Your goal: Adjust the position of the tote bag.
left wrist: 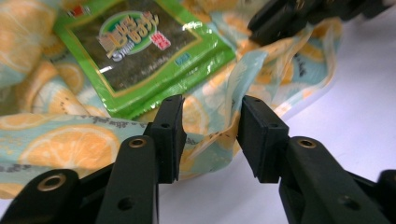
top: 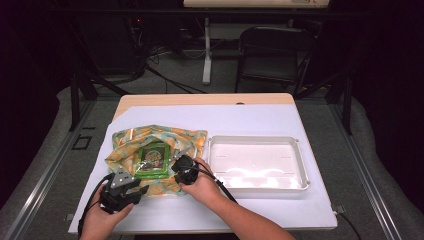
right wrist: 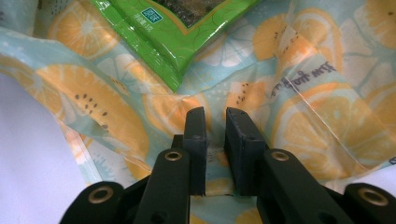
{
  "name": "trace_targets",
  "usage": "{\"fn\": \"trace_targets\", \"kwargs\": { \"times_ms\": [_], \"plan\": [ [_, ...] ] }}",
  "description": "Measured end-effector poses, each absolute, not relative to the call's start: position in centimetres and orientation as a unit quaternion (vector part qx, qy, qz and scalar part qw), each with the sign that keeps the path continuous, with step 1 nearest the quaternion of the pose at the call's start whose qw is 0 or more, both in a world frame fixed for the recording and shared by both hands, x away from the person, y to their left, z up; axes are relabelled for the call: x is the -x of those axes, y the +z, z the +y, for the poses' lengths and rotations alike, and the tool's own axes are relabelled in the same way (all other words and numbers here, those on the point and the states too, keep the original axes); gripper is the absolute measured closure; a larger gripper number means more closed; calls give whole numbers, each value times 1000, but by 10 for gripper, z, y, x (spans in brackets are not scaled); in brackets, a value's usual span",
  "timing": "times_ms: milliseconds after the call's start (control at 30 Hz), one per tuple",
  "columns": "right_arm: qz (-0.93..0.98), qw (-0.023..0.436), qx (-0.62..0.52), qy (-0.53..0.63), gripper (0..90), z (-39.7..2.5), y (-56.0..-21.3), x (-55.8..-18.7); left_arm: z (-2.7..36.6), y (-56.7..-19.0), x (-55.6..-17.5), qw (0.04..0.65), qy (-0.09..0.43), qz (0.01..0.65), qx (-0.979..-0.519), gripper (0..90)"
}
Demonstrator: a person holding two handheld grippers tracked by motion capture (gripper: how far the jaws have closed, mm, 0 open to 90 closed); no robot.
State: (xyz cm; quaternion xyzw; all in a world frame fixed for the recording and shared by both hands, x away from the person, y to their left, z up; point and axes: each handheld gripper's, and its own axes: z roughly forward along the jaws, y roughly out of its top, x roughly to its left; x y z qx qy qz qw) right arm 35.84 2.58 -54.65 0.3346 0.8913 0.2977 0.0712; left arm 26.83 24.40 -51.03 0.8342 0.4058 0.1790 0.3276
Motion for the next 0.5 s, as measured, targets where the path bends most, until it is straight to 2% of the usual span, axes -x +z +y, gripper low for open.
{"fn": "trace_targets", "kwargs": {
  "times_ms": [267, 500],
  "plan": [
    [887, 74, -338, 305, 777, 26, -548, -356, 248, -488, -274, 358, 187, 410, -818, 549],
    [891, 72, -334, 299, 772, 25, -547, -357, 246, -481, -301, 369, 189, 434, -800, 557]
  ]
}}
